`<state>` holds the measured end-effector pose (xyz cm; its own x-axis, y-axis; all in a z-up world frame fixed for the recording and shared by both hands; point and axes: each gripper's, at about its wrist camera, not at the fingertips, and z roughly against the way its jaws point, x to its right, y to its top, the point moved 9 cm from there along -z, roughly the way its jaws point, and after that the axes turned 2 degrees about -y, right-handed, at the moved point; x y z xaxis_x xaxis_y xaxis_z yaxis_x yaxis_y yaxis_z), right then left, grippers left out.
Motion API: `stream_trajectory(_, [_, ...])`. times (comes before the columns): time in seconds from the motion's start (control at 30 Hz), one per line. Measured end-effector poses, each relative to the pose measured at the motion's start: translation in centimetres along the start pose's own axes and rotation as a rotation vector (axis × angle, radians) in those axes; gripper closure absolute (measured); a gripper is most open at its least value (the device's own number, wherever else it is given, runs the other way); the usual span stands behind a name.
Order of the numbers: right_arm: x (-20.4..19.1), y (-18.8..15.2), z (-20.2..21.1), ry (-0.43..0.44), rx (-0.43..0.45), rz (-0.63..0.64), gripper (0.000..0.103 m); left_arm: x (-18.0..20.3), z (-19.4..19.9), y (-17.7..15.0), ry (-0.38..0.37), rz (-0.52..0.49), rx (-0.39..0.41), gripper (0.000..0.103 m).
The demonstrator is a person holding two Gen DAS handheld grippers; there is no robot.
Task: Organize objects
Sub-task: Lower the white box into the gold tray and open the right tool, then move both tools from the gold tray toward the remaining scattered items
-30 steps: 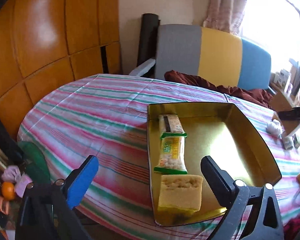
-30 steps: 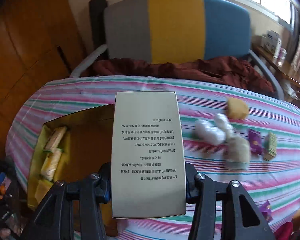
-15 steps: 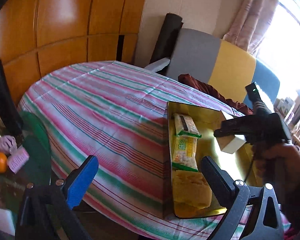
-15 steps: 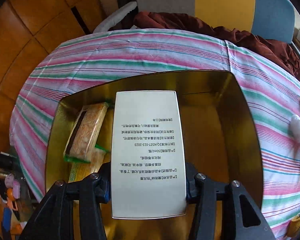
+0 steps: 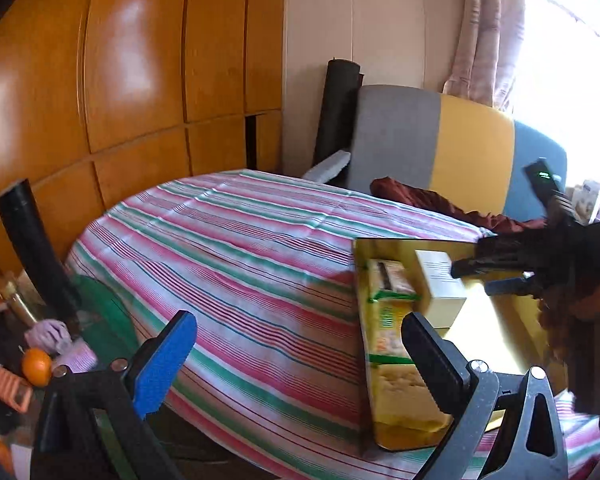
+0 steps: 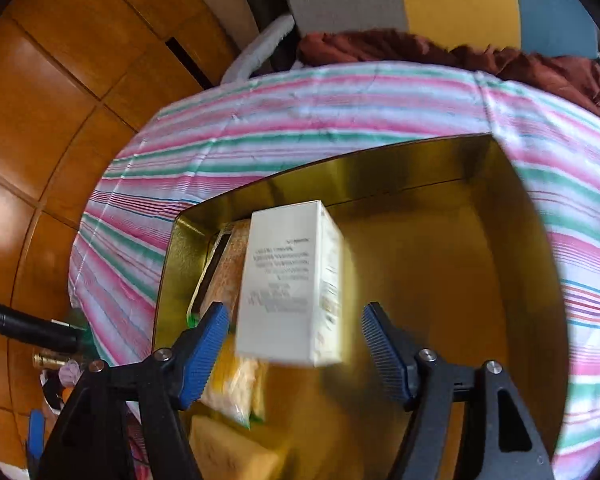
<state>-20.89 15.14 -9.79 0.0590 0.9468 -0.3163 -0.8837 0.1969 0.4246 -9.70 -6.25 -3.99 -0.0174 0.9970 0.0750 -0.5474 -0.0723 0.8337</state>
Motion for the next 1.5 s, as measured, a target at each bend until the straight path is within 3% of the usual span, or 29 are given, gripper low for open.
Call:
stream_trajectory(0.13, [1.2, -2.0, 4.1, -0.056, 0.079, 0.070, 0.030, 0.5, 0.9, 0.6, 0.007, 0.004, 0.046, 0.000])
stream_trajectory(0.27, [3.0, -3.9, 6.9, -0.097, 0.141, 0.082, 0.029, 0.4, 4.6, 2.7, 0.060, 0.030, 0.231, 0.000])
stream_trajectory(0.37, [5.1, -5.4, 8.2, -0.131, 0.157, 0.059, 0.029, 1.2, 5.9, 3.6, 0.082, 0.013, 0.285, 0.000])
stream_trajectory(0.8, [17.9, -13.3, 14.2, -0.231, 0.165, -0.155, 0.029, 10.8, 4.3, 0.3, -0.202, -0.059, 0.037, 0.000])
stream_trajectory(0.97, [23.0, -15.8, 17.4, -0.270, 0.188, -0.269, 0.029, 13.6, 3.8, -1.0, -0.257, -0.076, -0.039, 0.000])
stream_trajectory(1.23, [29.5, -16.1, 20.5, -0.305, 0.229, -0.452, 0.029, 16.7, 3.2, -2.4, -0.300, -0.188, -0.061, 0.000])
stream_trajectory(1.5, [31.7, -15.4, 20.6, -0.322, 0.215, -0.484, 0.029, 18.9, 2.2, -2.1, -0.417, -0.143, -0.122, 0.000])
